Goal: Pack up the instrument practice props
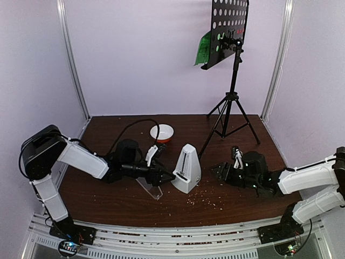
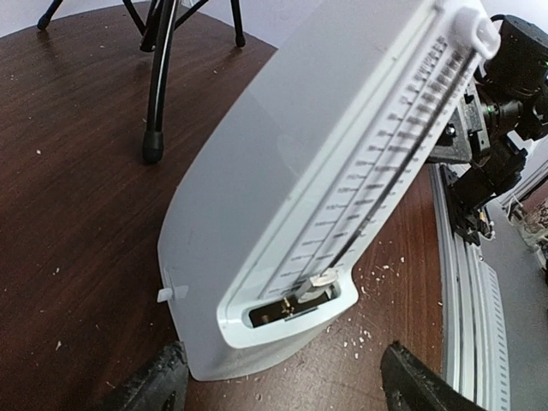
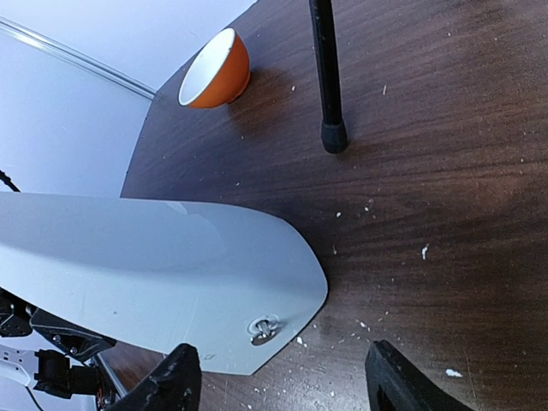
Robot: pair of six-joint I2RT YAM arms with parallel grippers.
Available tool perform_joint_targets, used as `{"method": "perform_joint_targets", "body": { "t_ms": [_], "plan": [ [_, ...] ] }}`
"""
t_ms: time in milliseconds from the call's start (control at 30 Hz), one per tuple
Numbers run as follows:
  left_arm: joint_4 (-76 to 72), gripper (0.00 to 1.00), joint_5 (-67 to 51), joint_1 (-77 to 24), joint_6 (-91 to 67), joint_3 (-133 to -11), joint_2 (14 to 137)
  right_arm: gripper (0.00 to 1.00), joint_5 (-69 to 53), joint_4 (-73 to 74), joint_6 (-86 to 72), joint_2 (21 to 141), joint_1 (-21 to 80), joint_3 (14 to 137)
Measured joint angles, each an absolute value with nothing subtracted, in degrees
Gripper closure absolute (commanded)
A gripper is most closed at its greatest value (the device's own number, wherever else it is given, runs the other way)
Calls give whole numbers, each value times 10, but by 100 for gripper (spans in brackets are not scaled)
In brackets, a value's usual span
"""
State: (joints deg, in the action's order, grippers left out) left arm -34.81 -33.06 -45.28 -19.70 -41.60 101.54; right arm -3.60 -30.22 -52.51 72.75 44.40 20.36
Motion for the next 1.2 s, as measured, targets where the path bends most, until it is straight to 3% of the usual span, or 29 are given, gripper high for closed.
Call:
{"method": "perform_joint_targets", "body": {
  "t_ms": [367,1200],
  "plan": [
    [-337,20,-311,-469,-194,-467,1048,52,-32,-339,-528,818,447,255],
    [-306,20,-309,-490,-186,-474,1064,58,-54,-383,-527,886,453,272]
  ]
}}
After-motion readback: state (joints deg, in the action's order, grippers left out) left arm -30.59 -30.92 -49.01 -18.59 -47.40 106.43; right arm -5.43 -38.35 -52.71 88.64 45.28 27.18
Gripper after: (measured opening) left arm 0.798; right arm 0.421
